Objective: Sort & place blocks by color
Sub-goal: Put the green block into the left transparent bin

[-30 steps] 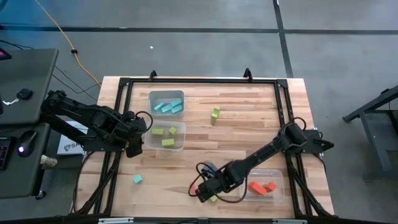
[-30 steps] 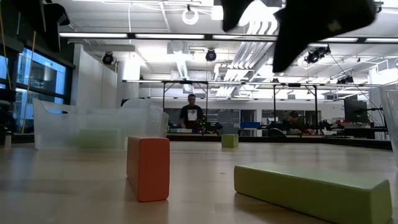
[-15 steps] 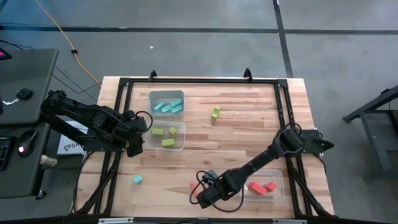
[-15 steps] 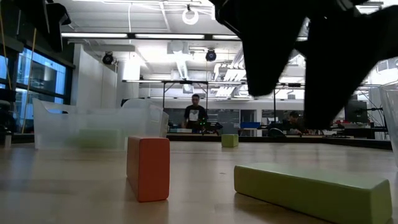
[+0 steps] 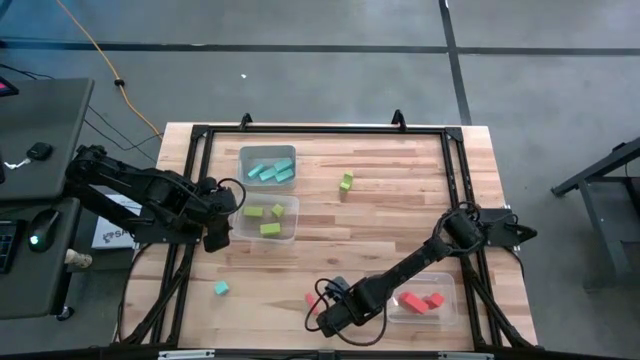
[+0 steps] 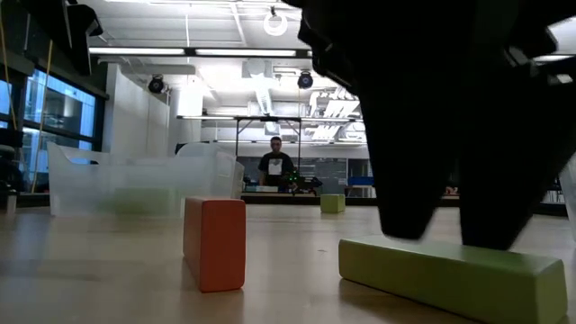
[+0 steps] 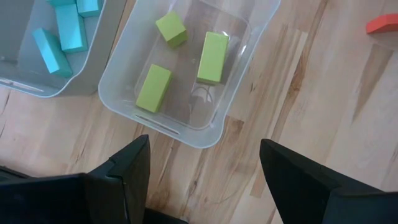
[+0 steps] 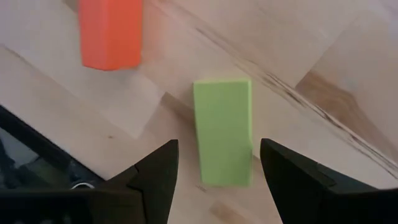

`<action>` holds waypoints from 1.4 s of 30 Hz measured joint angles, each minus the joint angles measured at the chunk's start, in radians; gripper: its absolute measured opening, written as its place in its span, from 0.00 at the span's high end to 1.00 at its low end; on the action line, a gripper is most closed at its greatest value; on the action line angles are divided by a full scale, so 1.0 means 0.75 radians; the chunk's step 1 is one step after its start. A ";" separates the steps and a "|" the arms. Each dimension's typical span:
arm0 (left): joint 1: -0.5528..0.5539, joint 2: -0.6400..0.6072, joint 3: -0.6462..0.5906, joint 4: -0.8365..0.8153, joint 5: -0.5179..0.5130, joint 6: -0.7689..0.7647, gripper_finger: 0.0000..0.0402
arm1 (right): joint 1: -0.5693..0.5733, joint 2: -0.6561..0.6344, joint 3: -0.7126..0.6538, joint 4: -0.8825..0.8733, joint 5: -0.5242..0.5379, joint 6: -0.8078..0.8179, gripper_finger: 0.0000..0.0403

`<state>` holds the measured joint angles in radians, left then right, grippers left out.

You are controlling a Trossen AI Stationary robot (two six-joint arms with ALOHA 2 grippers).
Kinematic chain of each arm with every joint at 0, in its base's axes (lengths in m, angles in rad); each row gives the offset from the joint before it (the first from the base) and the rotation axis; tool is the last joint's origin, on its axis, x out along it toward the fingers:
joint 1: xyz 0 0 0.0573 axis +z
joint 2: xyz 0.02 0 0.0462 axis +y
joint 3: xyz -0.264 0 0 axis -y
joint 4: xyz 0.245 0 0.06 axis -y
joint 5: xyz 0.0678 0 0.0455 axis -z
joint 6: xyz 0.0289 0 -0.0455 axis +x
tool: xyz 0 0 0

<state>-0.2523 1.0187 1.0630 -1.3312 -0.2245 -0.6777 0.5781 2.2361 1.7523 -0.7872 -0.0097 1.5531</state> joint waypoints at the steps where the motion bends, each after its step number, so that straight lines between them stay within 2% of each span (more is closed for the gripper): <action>1: 0.000 0.000 0.000 0.000 0.000 0.000 0.40 | 0.001 0.004 0.000 -0.001 -0.002 0.003 0.46; 16: 0.000 0.001 0.001 0.000 0.000 0.000 0.40 | 0.036 0.053 0.006 -0.011 -0.015 0.107 0.48; 26: 0.001 0.001 0.001 0.000 0.000 0.001 0.40 | 0.026 0.057 0.005 -0.012 -0.046 0.132 0.77; 34: 0.000 0.001 0.001 -0.001 0.004 0.024 0.40 | 0.020 0.028 -0.002 0.001 -0.037 0.132 0.77; 42: 0.002 0.001 0.001 0.011 0.035 0.006 0.40 | -0.002 -0.054 -0.002 0.033 0.076 0.078 0.77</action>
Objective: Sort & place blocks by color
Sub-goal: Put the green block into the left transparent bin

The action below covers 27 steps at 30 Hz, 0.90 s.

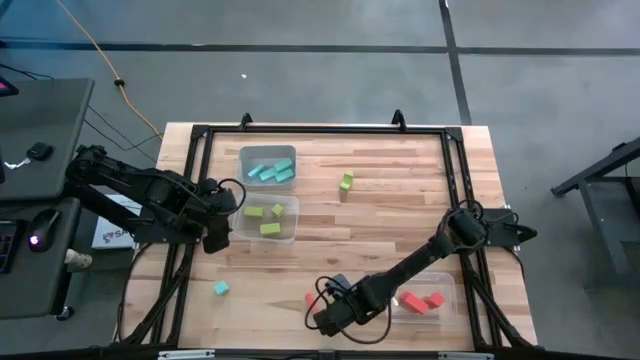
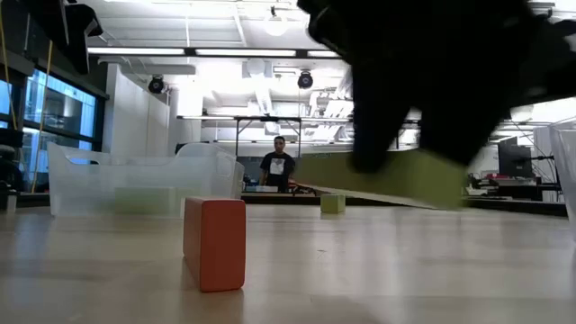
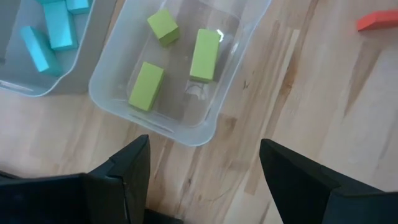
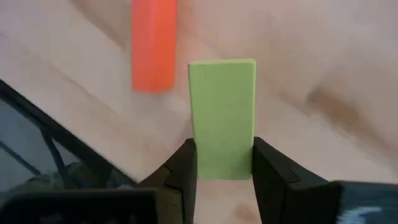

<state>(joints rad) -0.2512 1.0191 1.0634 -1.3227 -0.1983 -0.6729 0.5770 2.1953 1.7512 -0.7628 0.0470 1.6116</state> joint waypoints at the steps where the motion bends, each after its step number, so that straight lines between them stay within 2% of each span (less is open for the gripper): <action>1: 0.000 -0.001 0.000 0.016 0.005 -0.005 0.40 | -0.005 -0.002 -0.001 0.003 0.018 -0.019 0.77; 8: 0.005 0.000 0.000 0.224 0.057 -0.028 0.40 | -0.059 -0.013 0.064 0.046 0.060 -0.175 0.77; 16: 0.087 0.000 0.000 0.362 0.220 -0.080 0.40 | -0.181 -0.015 0.262 -0.140 0.089 -0.494 0.77; 20: 0.133 -0.001 0.000 0.416 0.220 -0.188 0.40 | -0.251 -0.016 0.333 -0.228 0.090 -0.654 0.77; 27: 0.218 0.000 0.000 0.532 0.221 -0.348 0.40 | -0.348 -0.016 0.416 -0.231 0.146 -0.929 0.77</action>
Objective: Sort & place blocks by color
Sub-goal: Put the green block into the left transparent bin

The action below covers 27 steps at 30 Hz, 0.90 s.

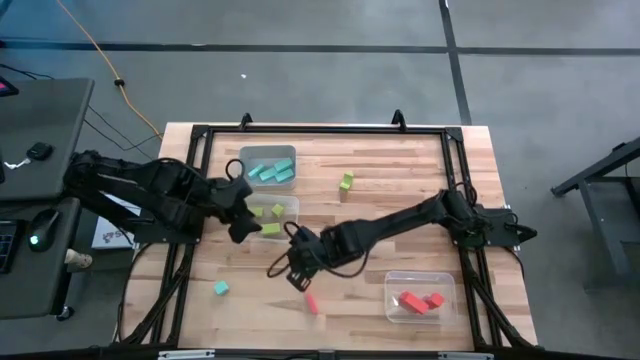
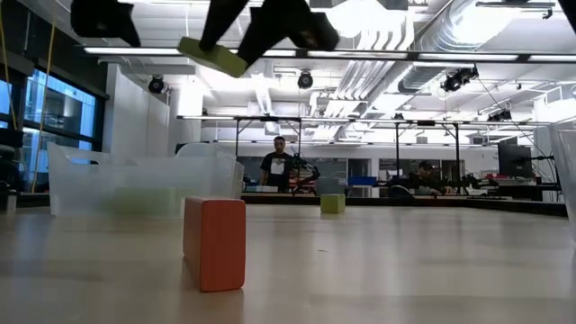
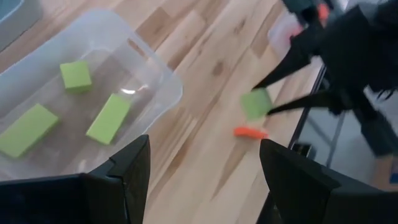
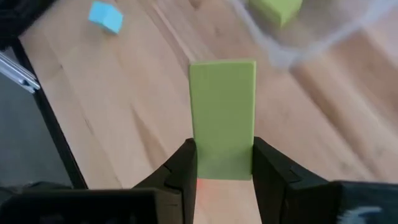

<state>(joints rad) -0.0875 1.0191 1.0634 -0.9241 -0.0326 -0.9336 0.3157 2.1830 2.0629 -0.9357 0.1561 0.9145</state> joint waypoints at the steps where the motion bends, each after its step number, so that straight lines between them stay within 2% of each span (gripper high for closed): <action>1: 0.011 0.000 0.000 0.015 0.000 -0.009 0.40 | -0.014 0.000 0.012 0.003 0.001 -0.037 0.77; 8: 0.078 0.000 0.000 0.031 0.014 -0.044 0.40 | -0.106 0.000 0.097 -0.003 0.035 -0.292 0.77; 14: 0.122 0.006 0.000 0.123 0.080 -0.073 0.40 | -0.164 0.000 0.172 -0.006 0.078 -0.466 0.77; 19: 0.151 0.019 0.000 0.165 0.079 -0.122 0.40 | -0.185 0.000 0.226 -0.008 0.141 -0.580 0.77; 27: 0.189 0.062 0.000 0.216 0.078 -0.149 0.40 | -0.218 0.000 0.272 0.006 0.153 -0.716 0.77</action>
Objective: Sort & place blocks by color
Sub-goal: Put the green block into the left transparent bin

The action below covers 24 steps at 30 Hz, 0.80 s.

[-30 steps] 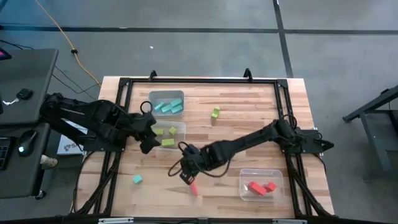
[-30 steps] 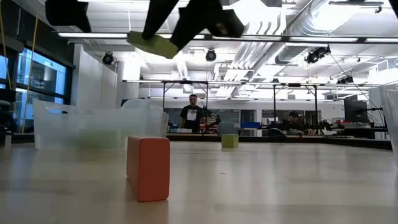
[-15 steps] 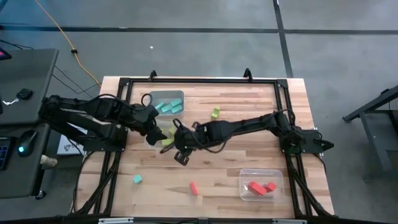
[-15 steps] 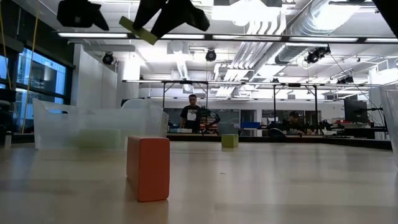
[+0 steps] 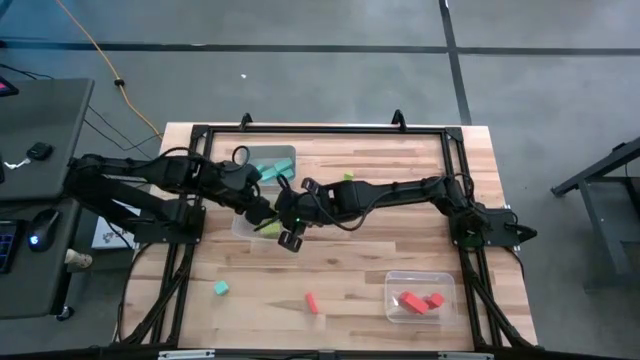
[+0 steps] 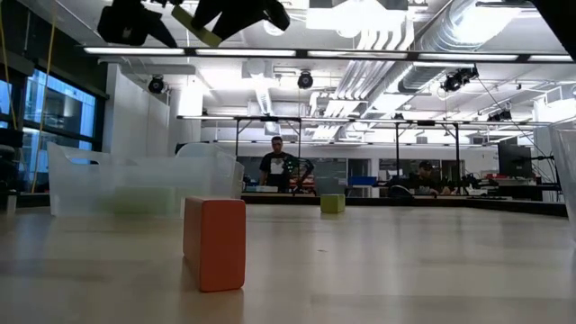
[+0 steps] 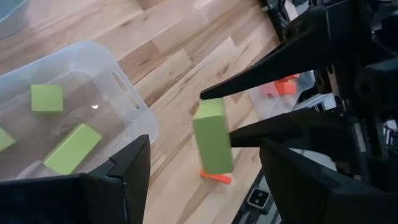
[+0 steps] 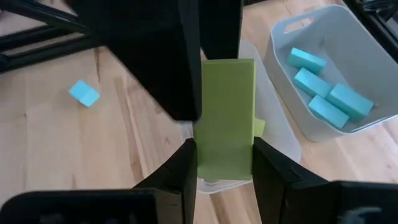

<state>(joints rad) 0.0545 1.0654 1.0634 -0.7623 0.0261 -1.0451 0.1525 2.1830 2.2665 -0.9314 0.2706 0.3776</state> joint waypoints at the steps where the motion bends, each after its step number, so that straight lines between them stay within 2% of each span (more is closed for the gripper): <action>1: 0.004 0.007 0.000 0.010 0.000 0.000 0.40 | -0.004 0.000 0.000 -0.002 -0.002 -0.016 0.77; 7: 0.031 0.048 -0.001 0.073 0.000 0.000 0.43 | -0.012 0.000 0.000 -0.004 -0.033 -0.062 0.77; 18: 0.034 0.052 -0.001 0.081 0.005 0.036 0.66 | -0.033 0.000 0.000 -0.014 -0.048 -0.081 0.77; 24: 0.034 0.052 -0.001 0.078 -0.015 0.035 0.75 | -0.040 0.000 0.000 -0.011 -0.055 -0.061 0.77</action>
<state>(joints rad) 0.0803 1.1042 1.0630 -0.7036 0.0147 -1.0187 0.1223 2.1830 2.2665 -0.9398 0.2295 0.3317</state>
